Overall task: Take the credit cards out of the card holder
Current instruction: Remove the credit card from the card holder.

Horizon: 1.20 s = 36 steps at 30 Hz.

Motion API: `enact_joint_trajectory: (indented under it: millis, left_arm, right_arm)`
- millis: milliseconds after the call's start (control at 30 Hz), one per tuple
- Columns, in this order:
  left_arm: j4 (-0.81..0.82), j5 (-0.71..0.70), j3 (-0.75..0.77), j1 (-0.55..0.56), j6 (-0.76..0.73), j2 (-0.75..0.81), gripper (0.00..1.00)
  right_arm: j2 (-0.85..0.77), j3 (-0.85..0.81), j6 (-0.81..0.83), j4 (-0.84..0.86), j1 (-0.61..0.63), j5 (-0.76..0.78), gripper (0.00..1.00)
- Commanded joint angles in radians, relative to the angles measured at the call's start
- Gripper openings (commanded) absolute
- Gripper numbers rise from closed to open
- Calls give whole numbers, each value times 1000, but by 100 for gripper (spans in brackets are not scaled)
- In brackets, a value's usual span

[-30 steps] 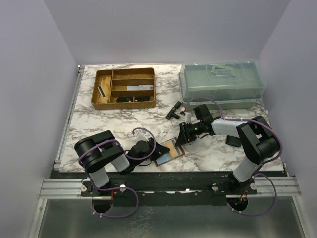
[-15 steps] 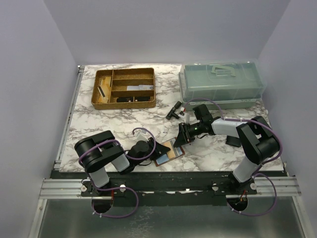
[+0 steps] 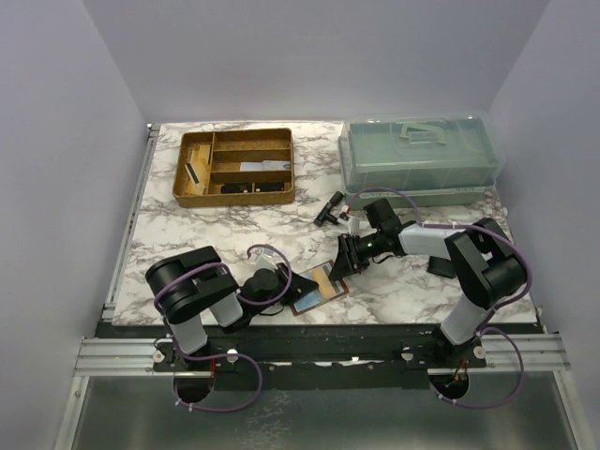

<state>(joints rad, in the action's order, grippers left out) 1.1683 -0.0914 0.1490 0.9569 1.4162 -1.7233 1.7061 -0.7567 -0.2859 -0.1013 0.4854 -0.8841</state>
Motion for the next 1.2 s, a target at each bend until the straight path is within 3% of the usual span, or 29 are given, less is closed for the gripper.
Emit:
enact_joint_trajectory:
  millis: [0, 433, 767, 900, 1000, 1167]
  left_arm:
    - [53, 20, -24, -7, 9, -62, 15]
    - [385, 61, -52, -18, 86, -324, 22]
    - [485, 72, -49, -23, 102, -393, 20]
    - [485, 74, -53, -26, 99, -379, 14]
    - [487, 72, -61, -30, 97, -368, 0]
    - [486, 59, -95, -31, 61, -308, 0]
  right_arm:
    - [-10, -12, 27, -12, 9, 83, 35]
    - [5, -18, 71, -34, 8, 194, 35]
    - [41, -32, 72, -54, 19, 51, 34]
    - [32, -30, 68, -47, 22, 36, 33]
    - [23, -31, 63, -44, 22, 65, 33]
    - [-19, -49, 70, -56, 16, 54, 40]
